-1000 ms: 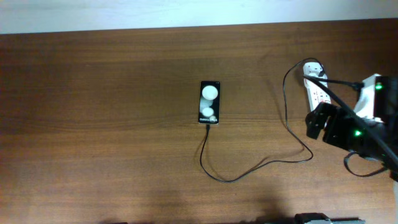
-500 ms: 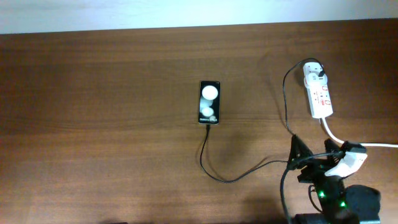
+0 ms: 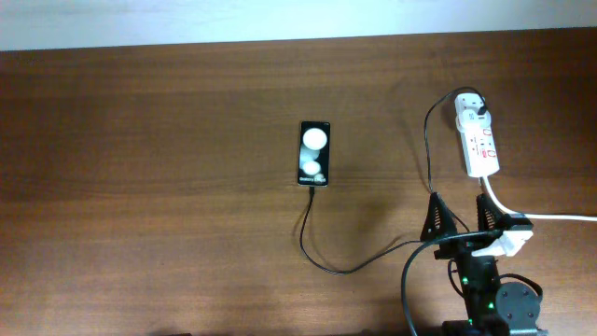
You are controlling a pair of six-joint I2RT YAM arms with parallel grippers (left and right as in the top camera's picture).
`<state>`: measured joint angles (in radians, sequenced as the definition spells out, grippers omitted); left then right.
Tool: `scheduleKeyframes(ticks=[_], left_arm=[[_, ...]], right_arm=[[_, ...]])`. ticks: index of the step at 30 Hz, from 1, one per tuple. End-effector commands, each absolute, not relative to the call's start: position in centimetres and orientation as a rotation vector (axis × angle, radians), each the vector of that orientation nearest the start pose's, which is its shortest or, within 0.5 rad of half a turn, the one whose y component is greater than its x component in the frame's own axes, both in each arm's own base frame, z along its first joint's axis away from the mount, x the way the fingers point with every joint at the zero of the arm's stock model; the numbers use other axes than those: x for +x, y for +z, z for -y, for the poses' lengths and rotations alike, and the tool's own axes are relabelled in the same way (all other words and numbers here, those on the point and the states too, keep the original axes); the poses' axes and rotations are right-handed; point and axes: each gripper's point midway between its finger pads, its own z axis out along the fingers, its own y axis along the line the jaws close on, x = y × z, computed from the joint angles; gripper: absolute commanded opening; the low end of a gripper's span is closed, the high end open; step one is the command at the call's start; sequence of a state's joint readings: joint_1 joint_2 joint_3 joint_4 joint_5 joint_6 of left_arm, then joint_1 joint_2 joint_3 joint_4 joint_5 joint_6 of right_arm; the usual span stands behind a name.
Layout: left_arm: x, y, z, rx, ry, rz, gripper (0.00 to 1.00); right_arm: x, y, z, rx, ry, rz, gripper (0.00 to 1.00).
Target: Plug charger to phone and switch on socket
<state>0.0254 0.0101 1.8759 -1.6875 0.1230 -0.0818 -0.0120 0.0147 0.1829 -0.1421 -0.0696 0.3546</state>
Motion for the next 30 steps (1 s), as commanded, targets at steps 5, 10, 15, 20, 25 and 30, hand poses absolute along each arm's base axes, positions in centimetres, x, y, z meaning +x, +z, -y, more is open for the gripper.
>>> scheduleKeyframes(ticks=[5, 10, 15, 20, 25, 30], left_arm=[[-13.1, 37.6, 2.3, 0.032, -0.120, -1.396, 0.99], [-13.1, 37.6, 2.3, 0.032, -0.120, -1.396, 0.99], [-13.1, 37.6, 2.3, 0.032, -0.120, -1.396, 0.99], [-13.1, 37.6, 2.3, 0.032, -0.120, -1.396, 0.99], [-13.1, 37.6, 2.3, 0.032, -0.120, -1.396, 0.99], [-13.1, 38.7, 0.6, -0.038, -0.043, -1.353, 0.99]], right_arm=[[24.4, 18.5, -1.0, 0.225, 0.322, -1.559, 0.99], [24.6, 15.8, -1.0, 0.239, 0.316, -1.631, 0.99], [24.6, 15.8, -1.0, 0.239, 0.316, -1.632, 0.99], [24.6, 15.8, -0.9, 0.243, 0.313, -1.630, 0.99], [24.6, 15.8, -0.8, 0.245, 0.310, -1.629, 0.98], [24.6, 15.8, -0.8, 0.245, 0.310, -1.630, 0.99]])
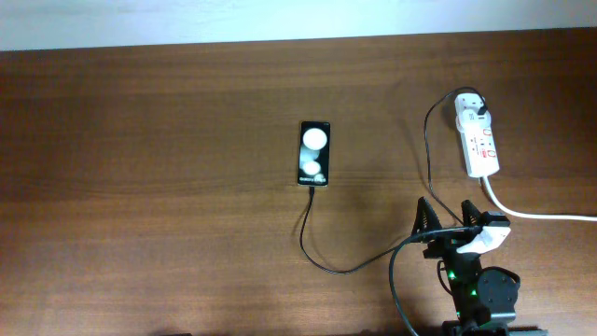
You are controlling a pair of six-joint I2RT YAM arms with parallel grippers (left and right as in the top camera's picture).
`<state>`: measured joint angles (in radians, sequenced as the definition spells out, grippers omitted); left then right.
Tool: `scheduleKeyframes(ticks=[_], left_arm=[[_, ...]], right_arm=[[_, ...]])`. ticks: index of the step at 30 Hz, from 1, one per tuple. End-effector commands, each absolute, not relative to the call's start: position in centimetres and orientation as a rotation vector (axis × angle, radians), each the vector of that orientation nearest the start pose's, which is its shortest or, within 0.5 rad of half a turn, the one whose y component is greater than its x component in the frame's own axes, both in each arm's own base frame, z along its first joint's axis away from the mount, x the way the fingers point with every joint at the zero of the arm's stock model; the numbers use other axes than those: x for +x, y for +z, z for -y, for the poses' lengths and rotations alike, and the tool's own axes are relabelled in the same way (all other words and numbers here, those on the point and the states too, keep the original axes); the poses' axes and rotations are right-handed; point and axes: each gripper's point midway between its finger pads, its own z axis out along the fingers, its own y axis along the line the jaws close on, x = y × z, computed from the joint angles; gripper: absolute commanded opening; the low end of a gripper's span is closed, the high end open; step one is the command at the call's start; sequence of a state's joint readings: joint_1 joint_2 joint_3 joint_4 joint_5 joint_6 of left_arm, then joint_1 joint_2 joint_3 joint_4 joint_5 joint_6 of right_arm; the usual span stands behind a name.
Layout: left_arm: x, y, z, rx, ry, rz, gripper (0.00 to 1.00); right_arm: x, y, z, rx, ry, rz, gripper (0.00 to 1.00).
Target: Plug charger to phone and switch on socket
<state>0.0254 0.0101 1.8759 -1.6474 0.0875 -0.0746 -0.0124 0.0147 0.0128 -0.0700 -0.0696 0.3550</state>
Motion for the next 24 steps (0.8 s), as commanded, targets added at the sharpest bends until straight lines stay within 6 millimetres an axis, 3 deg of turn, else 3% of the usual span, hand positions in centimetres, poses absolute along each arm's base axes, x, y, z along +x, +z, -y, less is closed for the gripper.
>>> scheduleKeyframes(ticks=[1, 4, 7, 10, 12, 15, 16, 20, 24], left_arm=[[-12.8, 38.7, 0.3, -0.056, -0.029, -1.359, 0.99], [-10.7, 38.9, 0.1, -0.062, -0.024, -1.390, 0.99], [-5.8, 40.4, 0.0, -0.062, -0.025, -1.396, 0.99], [0.3, 40.2, -0.1, -0.061, -0.027, -1.431, 0.99], [6.1, 38.4, -0.2, -0.063, -0.026, -1.474, 0.99], [11.9, 35.4, -0.3, -0.065, -0.026, -1.509, 0.99], [14.2, 33.5, -0.4, -0.065, -0.026, -1.529, 0.99], [18.8, 28.9, -0.5, -0.066, -0.025, -1.557, 0.99], [21.2, 25.4, -0.5, -0.067, -0.025, -1.576, 0.99]], right_arm=[[24.6, 15.8, -0.8, 0.245, 0.310, -1.630, 0.98], [24.6, 15.8, -0.8, 0.245, 0.311, -1.629, 0.99], [24.6, 15.8, -0.8, 0.245, 0.311, -1.630, 0.99], [24.6, 15.8, -0.8, 0.245, 0.310, -1.630, 0.99], [24.6, 15.8, -0.8, 0.245, 0.310, -1.630, 0.99], [24.6, 15.8, -0.8, 0.245, 0.310, -1.630, 0.99], [24.6, 15.8, -0.8, 0.245, 0.310, -1.630, 0.99], [24.6, 15.8, -0.8, 0.245, 0.310, -1.630, 0.99], [24.6, 15.8, -0.8, 0.245, 0.311, -1.630, 0.99]])
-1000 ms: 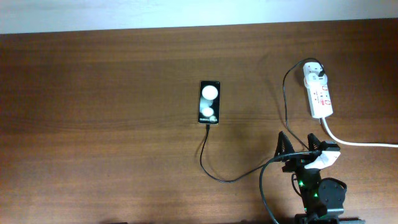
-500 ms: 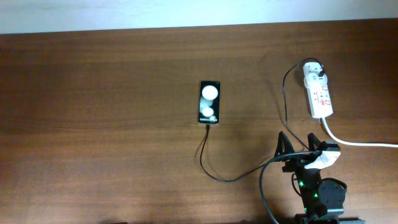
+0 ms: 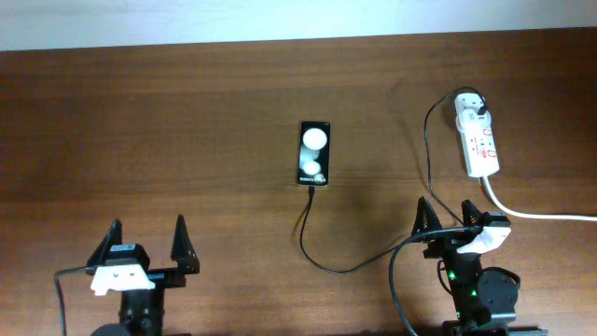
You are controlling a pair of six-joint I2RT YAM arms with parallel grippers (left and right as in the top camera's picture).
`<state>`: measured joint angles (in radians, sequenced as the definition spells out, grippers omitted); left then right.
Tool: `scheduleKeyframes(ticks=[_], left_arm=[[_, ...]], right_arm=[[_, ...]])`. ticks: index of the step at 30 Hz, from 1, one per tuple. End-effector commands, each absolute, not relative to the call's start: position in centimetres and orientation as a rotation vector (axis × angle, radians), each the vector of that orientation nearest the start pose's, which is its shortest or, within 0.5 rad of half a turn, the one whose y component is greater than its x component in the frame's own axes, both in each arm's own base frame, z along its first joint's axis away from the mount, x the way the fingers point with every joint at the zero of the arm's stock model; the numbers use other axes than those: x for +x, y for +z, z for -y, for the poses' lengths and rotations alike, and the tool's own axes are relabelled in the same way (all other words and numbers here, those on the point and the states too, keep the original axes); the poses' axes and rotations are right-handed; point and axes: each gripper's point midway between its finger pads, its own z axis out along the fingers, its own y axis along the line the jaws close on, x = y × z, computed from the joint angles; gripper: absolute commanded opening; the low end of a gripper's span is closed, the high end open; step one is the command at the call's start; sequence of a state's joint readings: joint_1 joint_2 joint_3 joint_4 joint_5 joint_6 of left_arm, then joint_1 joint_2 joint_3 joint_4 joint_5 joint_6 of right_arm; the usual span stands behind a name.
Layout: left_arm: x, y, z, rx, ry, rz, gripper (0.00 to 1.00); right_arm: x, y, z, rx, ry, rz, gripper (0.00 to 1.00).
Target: Plug charger to phone and switch on socket
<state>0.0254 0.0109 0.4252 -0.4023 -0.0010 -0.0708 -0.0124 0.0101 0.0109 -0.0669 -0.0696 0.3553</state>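
Observation:
A black phone [image 3: 314, 153] lies flat at the table's middle, screen reflecting two bright lights. A black charger cable [image 3: 328, 264] runs from the phone's near end in a loop, then up to a plug in the white socket strip [image 3: 478, 140] at the right. My right gripper [image 3: 447, 217] stands open at the near right, short of the strip, nothing between its fingers. At the near left my left gripper [image 3: 147, 240] is open and empty, far from the phone.
A white lead [image 3: 541, 214] leaves the socket strip toward the right edge. The brown wooden table [image 3: 168, 131] meets a pale wall along the far edge.
My left gripper has come into view at the near left, open. The right gripper, phone, cable and strip have not moved.
My right gripper stood open just below the socket strip, the cable plugged into the phone. Then it was lower and further left, away from the strip. Now it holds there, and the left gripper shows at the near left.

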Motion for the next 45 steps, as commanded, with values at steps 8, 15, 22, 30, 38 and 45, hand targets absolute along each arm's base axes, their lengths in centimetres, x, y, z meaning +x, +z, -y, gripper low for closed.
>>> scheduleKeyframes(ticks=[8, 15, 22, 30, 38, 45], left_arm=[[24.1, 19.5, -0.6, -0.067, -0.024, -1.570, 0.99], [24.6, 16.0, -0.7, -0.062, -0.012, -1.635, 0.99], [24.6, 15.5, -0.6, -0.054, -0.009, -1.655, 0.99], [24.6, 15.5, -0.6, -0.055, -0.009, -1.655, 0.99], [24.6, 15.5, -0.6, -0.055, -0.009, -1.655, 0.99], [24.6, 15.5, -0.6, -0.054, -0.009, -1.655, 0.99]], right_arm=[[24.6, 15.8, -0.8, 0.245, 0.310, -1.630, 0.98], [24.6, 15.8, -0.8, 0.245, 0.310, -1.630, 0.99], [24.6, 15.8, -0.8, 0.246, 0.310, -1.630, 0.98], [24.6, 15.8, 0.6, 0.292, 0.266, -1.620, 0.99], [24.6, 15.7, 1.0, 0.295, 0.226, -1.623, 0.99], [24.6, 15.7, -1.0, 0.010, 0.092, -1.645, 0.99]])
